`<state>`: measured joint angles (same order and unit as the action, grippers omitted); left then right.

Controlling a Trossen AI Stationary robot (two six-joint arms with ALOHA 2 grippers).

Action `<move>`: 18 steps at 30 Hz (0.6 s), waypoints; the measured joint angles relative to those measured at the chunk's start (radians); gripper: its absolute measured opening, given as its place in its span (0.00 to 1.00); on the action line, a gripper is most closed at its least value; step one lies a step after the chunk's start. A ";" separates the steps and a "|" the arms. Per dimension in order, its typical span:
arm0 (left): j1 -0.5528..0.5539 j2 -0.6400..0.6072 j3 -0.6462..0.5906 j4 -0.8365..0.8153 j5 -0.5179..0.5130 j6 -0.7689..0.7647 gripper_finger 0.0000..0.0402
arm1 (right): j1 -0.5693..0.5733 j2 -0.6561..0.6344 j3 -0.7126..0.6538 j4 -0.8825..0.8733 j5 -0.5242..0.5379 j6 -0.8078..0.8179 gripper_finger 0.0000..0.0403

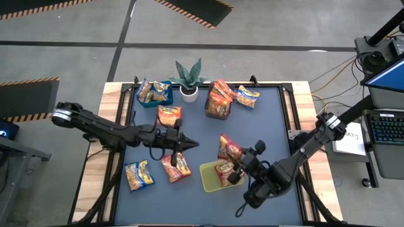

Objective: Sort Maruchan noodles
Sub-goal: Put the red bag into the yellow bin

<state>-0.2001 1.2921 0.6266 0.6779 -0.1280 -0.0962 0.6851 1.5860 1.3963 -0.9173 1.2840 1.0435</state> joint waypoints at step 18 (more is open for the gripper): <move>0.002 0.158 -0.001 0.278 -0.002 -0.044 0.33 | 0.033 -0.122 -0.029 -0.054 0.212 -0.170 0.38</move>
<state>-0.1984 1.4500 0.6258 0.9555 -0.1300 -0.1406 0.7176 1.4642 1.3671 -0.9714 1.4961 0.8730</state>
